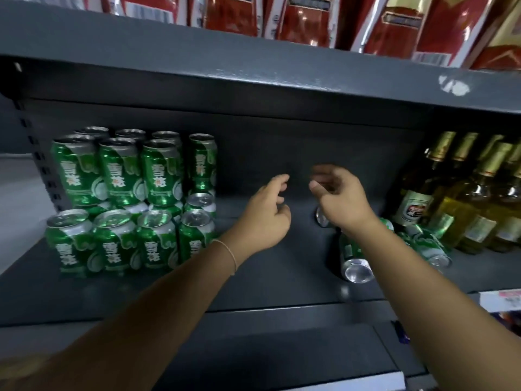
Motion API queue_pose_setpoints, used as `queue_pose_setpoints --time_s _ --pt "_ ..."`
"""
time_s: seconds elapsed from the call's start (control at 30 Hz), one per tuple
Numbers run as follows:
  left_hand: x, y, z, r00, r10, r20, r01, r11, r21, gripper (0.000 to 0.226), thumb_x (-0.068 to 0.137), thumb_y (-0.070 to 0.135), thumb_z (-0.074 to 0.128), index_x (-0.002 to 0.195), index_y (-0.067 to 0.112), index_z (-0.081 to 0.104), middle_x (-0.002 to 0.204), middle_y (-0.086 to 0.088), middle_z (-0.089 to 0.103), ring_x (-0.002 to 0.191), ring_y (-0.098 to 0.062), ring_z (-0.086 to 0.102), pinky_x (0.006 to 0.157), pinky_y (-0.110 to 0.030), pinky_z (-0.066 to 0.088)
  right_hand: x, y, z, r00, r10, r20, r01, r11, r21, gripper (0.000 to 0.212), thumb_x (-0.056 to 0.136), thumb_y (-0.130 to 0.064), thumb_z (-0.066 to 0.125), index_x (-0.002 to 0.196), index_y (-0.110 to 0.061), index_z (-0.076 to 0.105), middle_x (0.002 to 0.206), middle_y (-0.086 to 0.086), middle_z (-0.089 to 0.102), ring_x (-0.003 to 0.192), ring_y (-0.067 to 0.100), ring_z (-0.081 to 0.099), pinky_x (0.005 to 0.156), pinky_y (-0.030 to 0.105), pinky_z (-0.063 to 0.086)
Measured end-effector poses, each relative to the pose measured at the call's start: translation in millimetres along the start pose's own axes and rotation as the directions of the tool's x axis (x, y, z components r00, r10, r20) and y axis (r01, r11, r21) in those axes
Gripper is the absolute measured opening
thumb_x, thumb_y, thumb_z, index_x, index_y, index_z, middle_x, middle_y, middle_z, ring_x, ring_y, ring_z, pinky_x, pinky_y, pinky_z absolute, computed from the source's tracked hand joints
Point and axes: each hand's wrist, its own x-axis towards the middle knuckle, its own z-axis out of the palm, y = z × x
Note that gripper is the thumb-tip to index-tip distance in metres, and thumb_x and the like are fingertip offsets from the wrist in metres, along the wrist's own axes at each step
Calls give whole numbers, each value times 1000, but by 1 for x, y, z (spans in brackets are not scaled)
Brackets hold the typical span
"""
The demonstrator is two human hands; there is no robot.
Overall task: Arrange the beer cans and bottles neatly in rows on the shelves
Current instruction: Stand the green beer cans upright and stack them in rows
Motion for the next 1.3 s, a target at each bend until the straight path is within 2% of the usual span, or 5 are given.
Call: queue_pose_setpoints --time_s 0.3,0.6,0.87,1.13,1.3 --pt "11 9 73 994 -79 74 79 997 0 57 92 2 44 146 19 34 143 -3 44 115 -14 51 96 -22 41 -6 57 -65 965 255 61 -237 948 -211 11 88 -10 70 96 -17 66 77 -1 65 76 18 62 81 33 54" --pt "12 14 113 964 -165 207 146 983 108 61 89 0 42 147 17 31 142 -5 46 124 -23 49 102 -26 39 -24 78 -85 883 454 119 -340 794 -505 36 83 -32 74 112 -15 62 101 5 66 95 26 67 80 29 53" --pt "8 -1 118 917 -300 264 271 952 140 64 89 3 47 150 11 27 147 -12 43 130 -24 47 110 -36 38 -26 91 -69 748 630 209 -576 772 -267 63 69 -39 84 117 -16 49 102 12 69 81 29 72 60 51 62" --pt "-2 -3 103 883 -358 304 355 932 67 72 86 10 60 150 12 26 140 -5 48 121 -18 54 102 -32 46 -30 85 -51 815 566 126 -565 824 -45 54 74 -19 82 112 -22 44 91 0 64 80 21 68 71 43 62" --pt "-6 -7 89 904 -295 311 325 944 -50 51 55 40 75 102 34 58 105 7 70 98 -15 68 93 -45 53 -27 65 -37 902 408 138 -427 890 158 79 68 -10 88 132 -17 42 93 -4 67 81 11 68 77 31 60"
